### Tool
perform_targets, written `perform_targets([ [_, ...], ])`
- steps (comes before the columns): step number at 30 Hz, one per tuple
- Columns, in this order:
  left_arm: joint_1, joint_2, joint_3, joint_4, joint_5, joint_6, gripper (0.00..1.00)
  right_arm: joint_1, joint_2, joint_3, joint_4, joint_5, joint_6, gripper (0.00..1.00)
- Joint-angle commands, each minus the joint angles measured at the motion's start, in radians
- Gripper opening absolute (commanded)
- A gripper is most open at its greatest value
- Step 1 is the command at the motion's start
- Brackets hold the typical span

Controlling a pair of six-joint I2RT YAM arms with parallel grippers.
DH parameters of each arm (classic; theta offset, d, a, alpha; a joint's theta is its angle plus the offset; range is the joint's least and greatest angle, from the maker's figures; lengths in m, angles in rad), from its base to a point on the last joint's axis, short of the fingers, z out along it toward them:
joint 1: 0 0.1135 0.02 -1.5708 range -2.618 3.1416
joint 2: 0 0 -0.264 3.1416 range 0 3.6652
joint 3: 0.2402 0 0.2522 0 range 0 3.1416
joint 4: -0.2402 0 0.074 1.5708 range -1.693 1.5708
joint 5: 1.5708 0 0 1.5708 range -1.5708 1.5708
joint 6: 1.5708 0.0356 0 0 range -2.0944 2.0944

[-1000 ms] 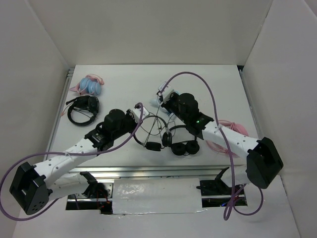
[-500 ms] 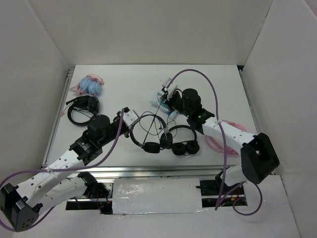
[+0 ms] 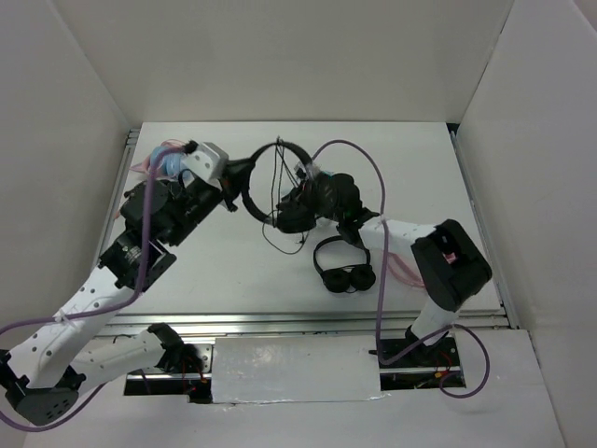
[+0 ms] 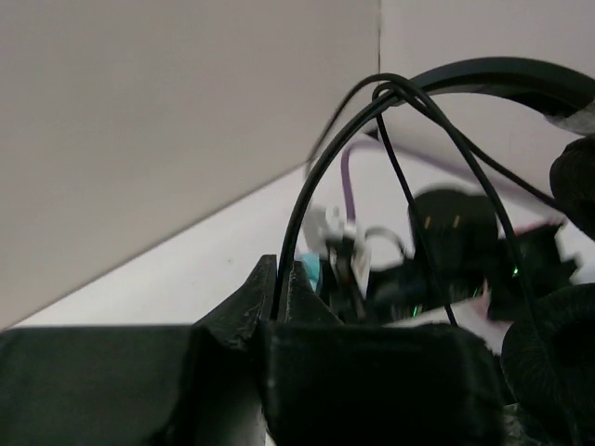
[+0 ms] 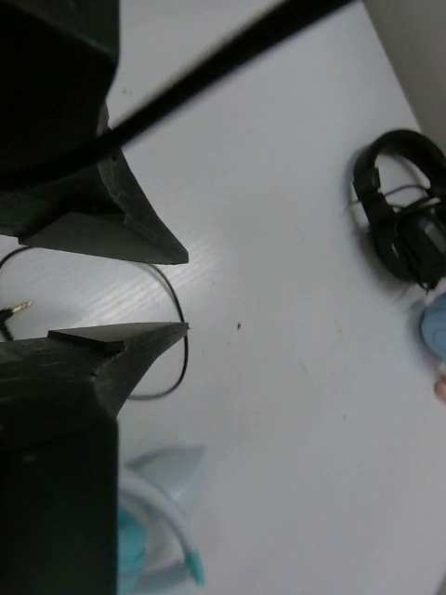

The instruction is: Wrap the headphones

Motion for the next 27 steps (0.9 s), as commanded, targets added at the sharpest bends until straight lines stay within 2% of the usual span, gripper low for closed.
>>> perform_targets([
  [1,-0.003,0.038,0.189,0.049,-0.08,-0.103,0.0,0.024,0.097,0.012,0.187,-0.159,0.16,0.4],
  [2,-0.003,0.053,0.232,0.013,-0.108,-0.109,0.0,0.04,0.12,0.021,0.216,-0.173,0.199,0.4],
  [3,-0.003,0.087,0.271,-0.004,-0.123,-0.114,0.0,0.044,0.128,0.065,0.159,-0.165,0.182,0.4],
  [6,-0.003,0.148,0.401,-0.034,-0.175,-0.115,0.0,0.08,0.139,0.093,0.141,-0.147,0.166,0.32],
  [9,-0.002,0.22,0.541,-0.115,-0.224,-0.103,0.0,0.102,0.157,0.106,0.112,-0.186,0.181,0.05],
  [10,0.0,0.233,0.599,-0.132,-0.235,-0.1,0.0,0.105,0.157,0.096,0.124,-0.199,0.189,0.0],
  [14,0.012,0.288,0.652,-0.147,-0.349,-0.063,0.0,0.125,0.101,-0.038,0.282,-0.188,0.285,0.0],
  [19,0.122,0.355,0.665,-0.167,-0.406,-0.088,0.0,0.16,-0.125,-0.259,0.226,-0.101,0.297,0.0],
  [20,0.154,0.368,0.665,-0.181,-0.386,-0.115,0.0,0.189,-0.169,-0.29,0.136,0.036,0.28,0.0],
  [23,0.259,0.418,0.65,-0.184,-0.375,-0.164,0.0,0.252,-0.35,-0.388,0.001,0.19,0.269,0.0],
  [24,0.309,0.425,0.633,-0.172,-0.363,-0.175,0.0,0.264,-0.426,-0.414,-0.038,0.293,0.276,0.0],
  [27,0.377,0.457,0.568,-0.132,-0.386,-0.206,0.0,0.316,-0.537,-0.425,-0.187,0.451,0.276,0.0],
])
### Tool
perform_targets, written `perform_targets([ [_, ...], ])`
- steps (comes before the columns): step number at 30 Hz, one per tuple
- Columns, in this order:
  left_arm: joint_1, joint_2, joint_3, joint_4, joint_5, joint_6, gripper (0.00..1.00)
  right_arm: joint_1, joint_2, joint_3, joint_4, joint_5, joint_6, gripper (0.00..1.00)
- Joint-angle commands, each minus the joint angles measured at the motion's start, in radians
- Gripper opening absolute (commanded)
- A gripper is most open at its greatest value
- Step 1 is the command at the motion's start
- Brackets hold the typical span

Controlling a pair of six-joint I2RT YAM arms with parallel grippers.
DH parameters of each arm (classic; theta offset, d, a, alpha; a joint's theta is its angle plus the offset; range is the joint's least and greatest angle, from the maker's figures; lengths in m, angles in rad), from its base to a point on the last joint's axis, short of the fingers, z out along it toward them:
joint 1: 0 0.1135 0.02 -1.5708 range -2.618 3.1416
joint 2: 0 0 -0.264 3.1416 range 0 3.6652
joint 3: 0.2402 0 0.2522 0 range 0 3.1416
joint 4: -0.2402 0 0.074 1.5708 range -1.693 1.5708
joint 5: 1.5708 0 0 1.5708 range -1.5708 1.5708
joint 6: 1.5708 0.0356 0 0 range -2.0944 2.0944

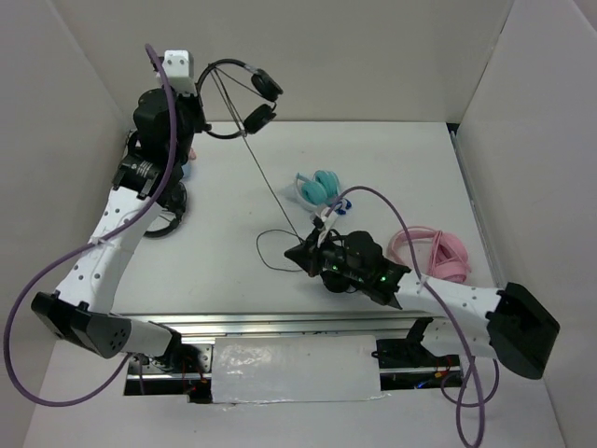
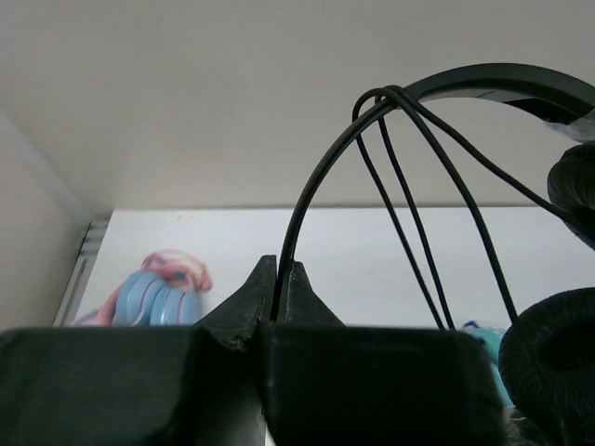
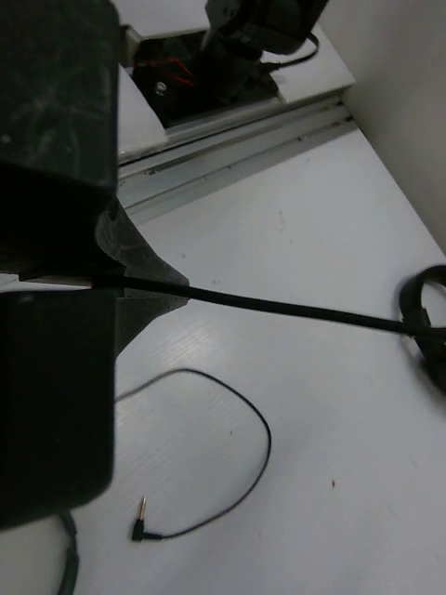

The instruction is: Wrap the headphones

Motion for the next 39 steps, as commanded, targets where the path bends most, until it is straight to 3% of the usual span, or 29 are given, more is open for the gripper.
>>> perform_targets([
  [1,0.066,0.008,-0.022,0.116,-0.054,-0.097,0.0,0.047,-0.103,-0.008,-0.236,0.285,-0.015,0.0],
  [8,0.063,0.075,-0.177,0.154,-0.252,-0.088,0.0,0.233,-0.139,0.162,-0.444,0.756,-0.18,0.0],
  [11,0.014,0.072,-0.298,0.162,-0.304,-0.065,0.0,0.268,-0.099,0.272,-0.427,0.931,-0.344,0.0],
  [14,-0.039,0.036,-0.486,0.244,-0.305,-0.03,0.0,0.25,-0.068,0.328,-0.34,1.003,-0.525,0.0],
  [18,-0.099,-0.049,-0.747,0.338,-0.178,0.029,0.0,0.175,-0.064,0.36,-0.254,0.841,-0.7,0.0],
  [21,-0.142,-0.158,-0.88,0.396,0.057,0.094,0.0,0.078,-0.05,0.389,-0.275,0.597,-0.794,0.0],
  [23,-0.179,-0.254,-0.956,0.421,0.195,0.145,0.0,0.002,-0.032,0.403,-0.302,0.421,-0.829,0.0],
  [29,-0.26,-0.475,-1.112,0.453,0.479,0.187,0.0,-0.172,0.056,0.478,-0.376,0.141,-0.825,0.0],
  [34,-0.319,-0.547,-1.116,0.404,0.492,0.182,0.0,-0.246,0.134,0.547,-0.401,-0.02,-0.811,0.0],
  [39,-0.388,-0.549,-1.094,0.39,0.458,0.194,0.0,-0.29,0.2,0.593,-0.41,-0.086,-0.796,0.0],
])
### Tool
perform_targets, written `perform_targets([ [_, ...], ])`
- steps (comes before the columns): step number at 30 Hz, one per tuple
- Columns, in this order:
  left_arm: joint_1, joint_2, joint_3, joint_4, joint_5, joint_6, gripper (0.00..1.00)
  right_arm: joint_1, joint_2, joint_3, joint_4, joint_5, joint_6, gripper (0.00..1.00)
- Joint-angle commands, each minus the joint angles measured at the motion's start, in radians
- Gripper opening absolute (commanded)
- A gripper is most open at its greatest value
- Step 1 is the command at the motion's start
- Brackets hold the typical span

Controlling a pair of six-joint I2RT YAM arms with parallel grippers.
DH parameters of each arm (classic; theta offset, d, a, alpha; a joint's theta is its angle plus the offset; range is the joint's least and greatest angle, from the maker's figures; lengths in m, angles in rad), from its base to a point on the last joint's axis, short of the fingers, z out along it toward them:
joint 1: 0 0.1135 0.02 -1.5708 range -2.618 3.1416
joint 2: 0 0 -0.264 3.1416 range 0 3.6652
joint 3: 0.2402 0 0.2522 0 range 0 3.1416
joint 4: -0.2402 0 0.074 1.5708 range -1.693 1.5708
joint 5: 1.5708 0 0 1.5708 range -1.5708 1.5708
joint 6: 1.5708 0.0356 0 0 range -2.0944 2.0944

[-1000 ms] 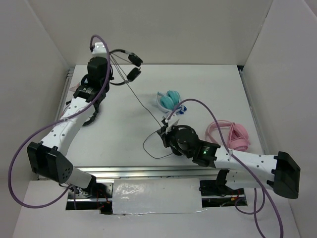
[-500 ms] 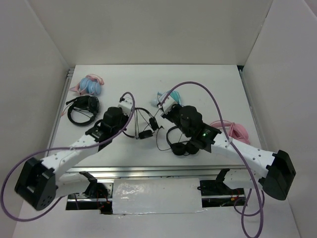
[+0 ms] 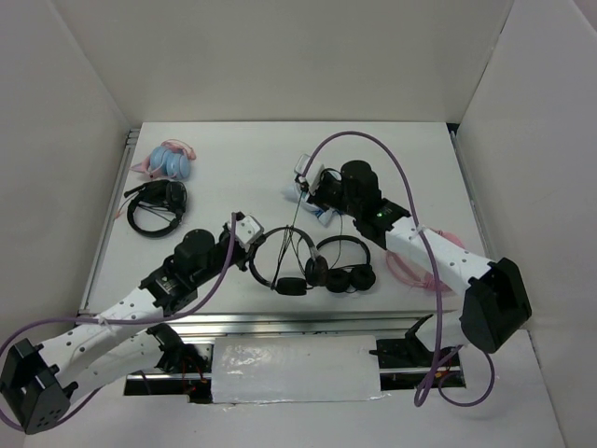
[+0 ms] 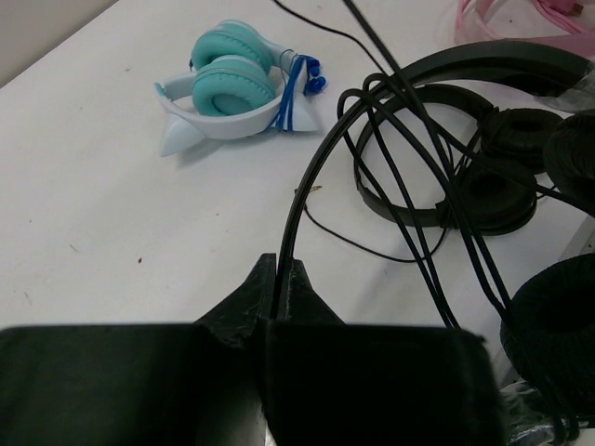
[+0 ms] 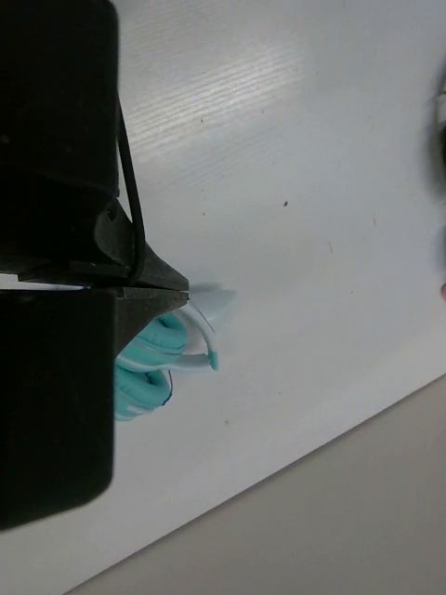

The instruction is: Wrap the headphones

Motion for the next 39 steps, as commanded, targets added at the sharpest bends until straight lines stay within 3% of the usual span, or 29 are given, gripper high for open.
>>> perform_targets([
  [1,-0.051,-0.009,0.032,0.008,0.031,0.027,0.0,-0.038,0.041,0.092,0.02,-0.091,0.007,0.0],
  [9,-0.088,-0.039,0.062,0.002,-0.018,0.041,0.0,-0.095,0.121,0.079,0.018,-0.224,0.088,0.0],
  [16,-0.089,-0.055,0.244,0.065,-0.058,0.075,0.0,-0.095,0.172,0.042,0.076,-0.534,0.203,0.15],
  [21,-0.088,0.028,0.433,0.041,-0.127,0.019,0.0,-0.069,0.227,-0.005,0.335,-0.712,0.387,0.31],
  [25,-0.089,0.077,0.587,0.013,-0.153,-0.026,0.0,-0.027,0.298,0.01,0.481,-0.724,0.537,0.44],
  [28,-0.089,0.105,0.682,-0.016,-0.178,-0.042,0.0,0.016,0.37,0.036,0.578,-0.691,0.64,0.48],
  [37,-0.088,0.221,1.021,-0.154,-0.31,-0.039,0.0,0.077,0.564,0.12,0.803,-0.646,0.895,0.45],
  [39,-0.088,0.25,1.076,-0.154,-0.307,-0.028,0.0,0.097,0.612,0.157,0.814,-0.615,0.915,0.51],
])
